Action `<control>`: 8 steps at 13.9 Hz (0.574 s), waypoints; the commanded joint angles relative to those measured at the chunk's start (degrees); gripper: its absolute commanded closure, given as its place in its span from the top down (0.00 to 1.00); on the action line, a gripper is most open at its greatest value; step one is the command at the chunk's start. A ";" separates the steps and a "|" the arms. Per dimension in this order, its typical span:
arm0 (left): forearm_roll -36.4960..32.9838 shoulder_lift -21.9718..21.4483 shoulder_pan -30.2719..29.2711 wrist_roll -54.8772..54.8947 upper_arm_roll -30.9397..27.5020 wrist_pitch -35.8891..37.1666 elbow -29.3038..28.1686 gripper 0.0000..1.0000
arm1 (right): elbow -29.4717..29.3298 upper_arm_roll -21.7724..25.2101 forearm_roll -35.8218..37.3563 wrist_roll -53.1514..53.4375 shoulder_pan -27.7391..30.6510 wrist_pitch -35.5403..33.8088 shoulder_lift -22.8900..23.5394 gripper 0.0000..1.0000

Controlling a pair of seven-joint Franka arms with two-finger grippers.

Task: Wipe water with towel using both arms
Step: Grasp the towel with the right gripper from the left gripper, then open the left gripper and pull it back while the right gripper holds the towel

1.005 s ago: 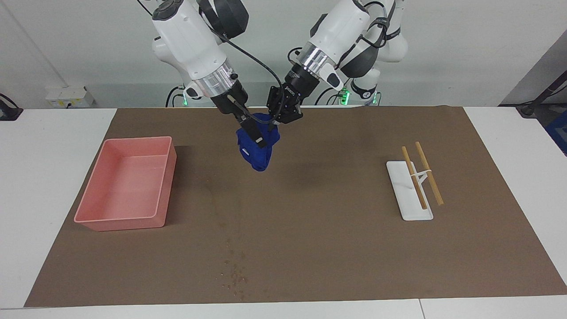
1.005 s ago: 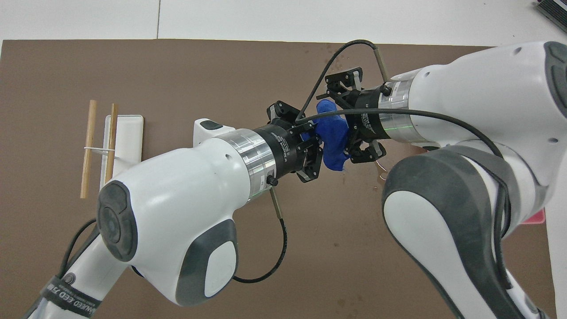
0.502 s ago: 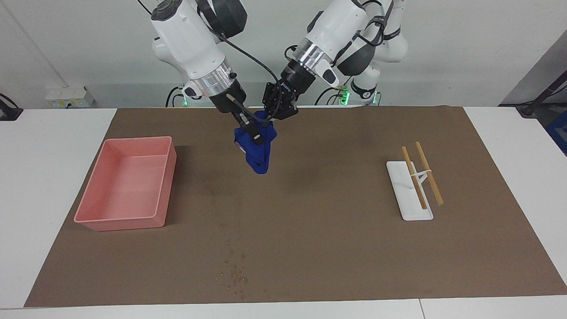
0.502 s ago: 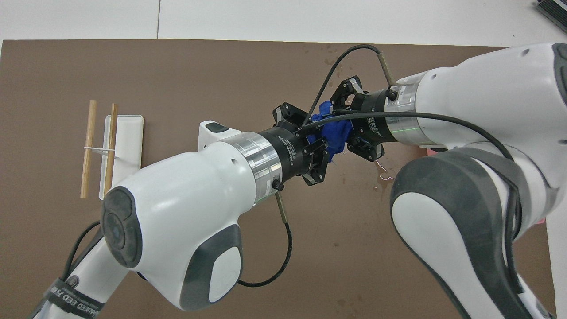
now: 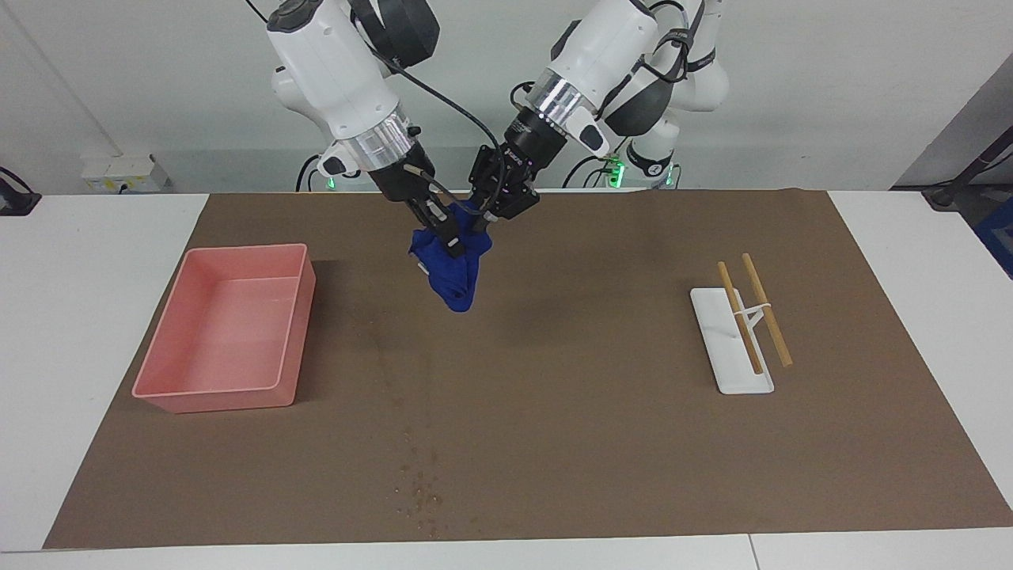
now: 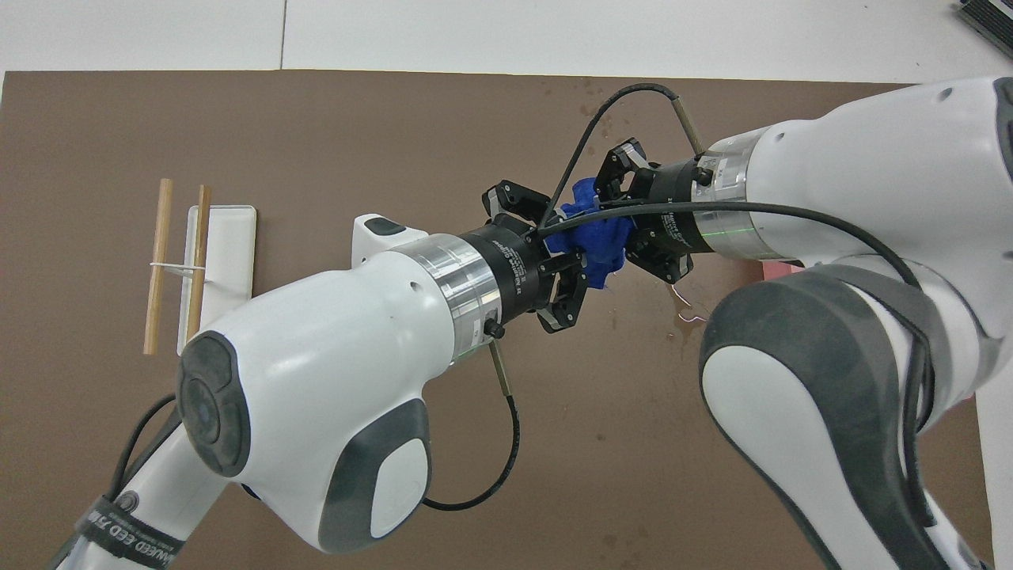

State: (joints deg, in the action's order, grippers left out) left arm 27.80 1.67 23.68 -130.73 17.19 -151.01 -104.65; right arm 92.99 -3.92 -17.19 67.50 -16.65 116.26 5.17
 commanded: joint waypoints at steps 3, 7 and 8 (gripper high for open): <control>-0.20 -0.17 -5.83 18.60 -0.23 5.26 1.20 1.00 | 3.85 -0.30 1.80 -20.86 4.60 5.80 -0.60 0.00; -2.73 -1.40 -12.06 54.62 -0.40 16.42 0.50 1.00 | 6.86 -0.30 3.03 -30.48 5.75 19.85 5.17 0.00; -4.57 -1.75 -13.30 61.49 -0.40 19.32 0.41 1.00 | 6.51 -0.39 4.34 -32.50 5.66 25.28 8.51 0.00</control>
State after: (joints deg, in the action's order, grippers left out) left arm 25.56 1.47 13.36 -84.64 16.49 -137.34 -103.86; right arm 100.05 -3.78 -15.01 38.88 -11.02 133.53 8.37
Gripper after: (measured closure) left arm 0.000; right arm 0.784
